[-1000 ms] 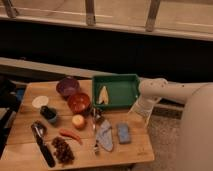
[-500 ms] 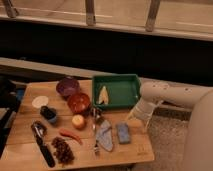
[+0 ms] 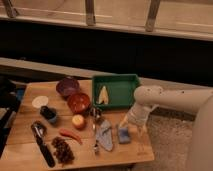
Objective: Wipe red bowl with sponge
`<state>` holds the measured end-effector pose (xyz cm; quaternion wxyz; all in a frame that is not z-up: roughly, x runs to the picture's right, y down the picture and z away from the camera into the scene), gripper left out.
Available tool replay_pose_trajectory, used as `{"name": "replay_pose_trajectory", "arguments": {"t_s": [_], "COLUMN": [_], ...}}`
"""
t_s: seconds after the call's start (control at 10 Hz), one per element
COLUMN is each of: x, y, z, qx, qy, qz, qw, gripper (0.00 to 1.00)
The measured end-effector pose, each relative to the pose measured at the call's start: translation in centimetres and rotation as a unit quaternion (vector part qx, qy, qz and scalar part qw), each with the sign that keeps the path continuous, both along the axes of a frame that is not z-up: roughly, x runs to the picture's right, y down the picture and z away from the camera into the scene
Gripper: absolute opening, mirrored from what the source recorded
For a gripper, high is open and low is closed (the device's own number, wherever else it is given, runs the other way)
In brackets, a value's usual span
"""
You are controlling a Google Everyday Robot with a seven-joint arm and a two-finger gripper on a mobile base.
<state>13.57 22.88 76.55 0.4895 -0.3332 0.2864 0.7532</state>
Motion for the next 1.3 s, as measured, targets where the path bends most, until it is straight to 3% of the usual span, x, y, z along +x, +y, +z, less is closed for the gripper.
{"name": "replay_pose_trajectory", "arguments": {"t_s": [0.2, 0.7, 1.0, 1.3], "x": [-1.6, -0.7, -0.1, -1.0], "y": [0.7, 0.6, 0.8, 0.7], "z": [0.9, 2.8, 3.3, 3.9], "qx": [0.0, 0.016, 0.014, 0.016], "qy": [-0.005, 0.005, 0.009, -0.004], "qz": [-0.027, -0.048, -0.047, -0.044], "qw": [0.9996, 0.9987, 0.9987, 0.9989], "gripper": [0.68, 0.68, 0.68, 0.68]}}
